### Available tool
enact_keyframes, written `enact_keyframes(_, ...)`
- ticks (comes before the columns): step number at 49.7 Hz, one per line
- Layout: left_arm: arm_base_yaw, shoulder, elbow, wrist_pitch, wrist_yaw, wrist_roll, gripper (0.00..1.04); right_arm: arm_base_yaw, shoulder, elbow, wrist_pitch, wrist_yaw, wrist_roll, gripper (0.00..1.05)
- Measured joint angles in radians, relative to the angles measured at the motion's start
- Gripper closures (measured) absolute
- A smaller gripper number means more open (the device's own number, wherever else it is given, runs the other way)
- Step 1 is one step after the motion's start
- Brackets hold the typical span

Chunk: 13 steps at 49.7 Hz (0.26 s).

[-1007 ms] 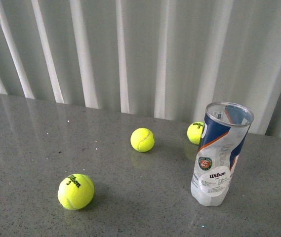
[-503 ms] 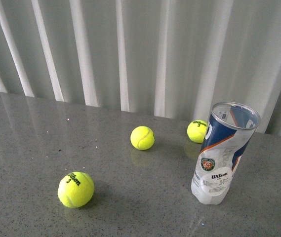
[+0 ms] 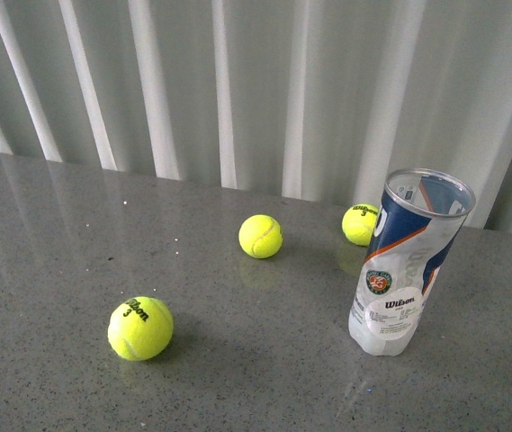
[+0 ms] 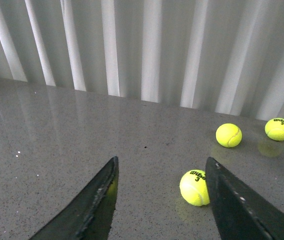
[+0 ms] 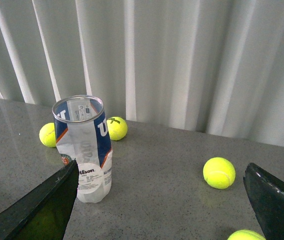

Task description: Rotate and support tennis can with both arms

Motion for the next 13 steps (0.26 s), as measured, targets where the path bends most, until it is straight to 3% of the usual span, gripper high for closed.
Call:
enact_keyframes(6, 0.0, 0.0, 0.0, 0.0, 0.0, 0.0, 0.26, 0.0, 0.0, 0.0, 0.0, 0.0, 0.0, 0.07)
enact_keyframes(13, 0.0, 0.0, 0.0, 0.0, 0.0, 0.0, 0.05, 0.0, 0.0, 0.0, 0.0, 0.0, 0.0, 0.07)
